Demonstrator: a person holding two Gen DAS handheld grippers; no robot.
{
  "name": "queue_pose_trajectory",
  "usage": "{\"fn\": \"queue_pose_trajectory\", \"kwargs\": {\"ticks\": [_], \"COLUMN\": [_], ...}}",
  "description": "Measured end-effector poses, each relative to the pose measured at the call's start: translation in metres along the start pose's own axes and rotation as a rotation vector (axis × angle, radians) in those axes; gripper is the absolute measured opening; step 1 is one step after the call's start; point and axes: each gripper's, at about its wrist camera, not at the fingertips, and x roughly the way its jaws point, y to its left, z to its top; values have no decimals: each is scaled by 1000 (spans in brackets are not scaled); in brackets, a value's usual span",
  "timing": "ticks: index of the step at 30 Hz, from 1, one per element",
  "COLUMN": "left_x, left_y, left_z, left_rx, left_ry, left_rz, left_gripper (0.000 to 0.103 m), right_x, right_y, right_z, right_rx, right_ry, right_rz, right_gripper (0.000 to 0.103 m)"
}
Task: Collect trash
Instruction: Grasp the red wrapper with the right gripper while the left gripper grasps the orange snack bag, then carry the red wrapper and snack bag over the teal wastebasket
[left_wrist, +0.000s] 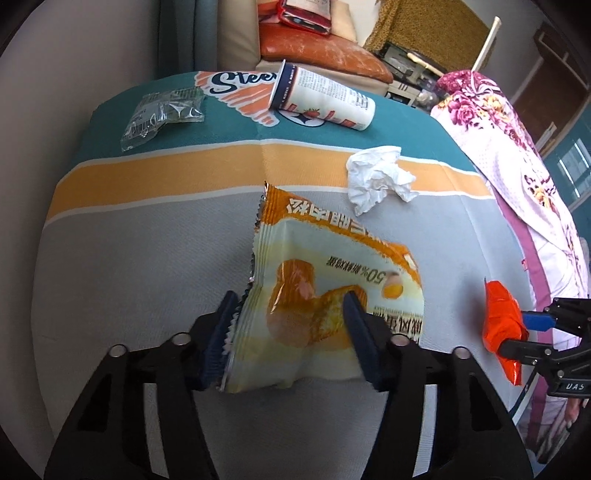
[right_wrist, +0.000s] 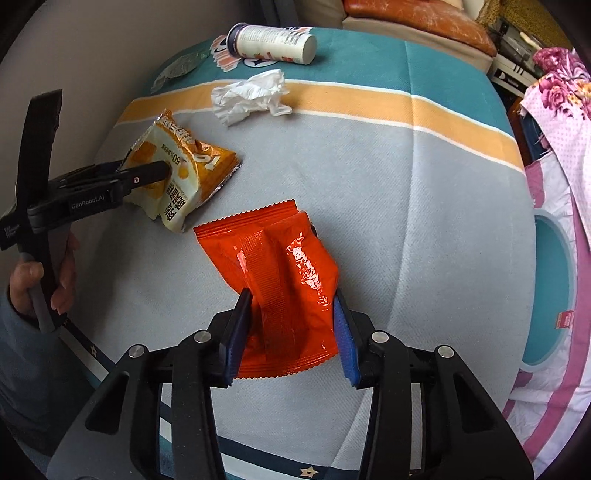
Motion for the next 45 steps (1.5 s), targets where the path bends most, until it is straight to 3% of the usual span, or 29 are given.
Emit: {"fn": "queue_pose_trajectory", "kwargs": {"ticks": [5, 10, 20, 29, 45], "left_x": [-4, -20, -50, -59, -28], "left_y": [-20, -38, -67, -108, -241], "left_z": [-6, -10, -12, 2, 40], "left_rx": [33, 34, 32, 96, 279], "left_ry": [-31, -75, -109, -118, -84], "left_rz": [52, 71, 64, 48, -32], "left_gripper": [27, 20, 18, 18, 18], "right_x": [-3, -7, -26, -50, -109], "right_y": [-14, -25, -50, -91, -212], "right_z": [0, 1, -6, -13, -44], "right_rx": [19, 39, 89, 158, 356], "right_ry": [-19, -39, -103, -178, -360], "right_rz": [1, 9, 28, 22, -32], "right_gripper": [40, 40, 40, 40, 40]}}
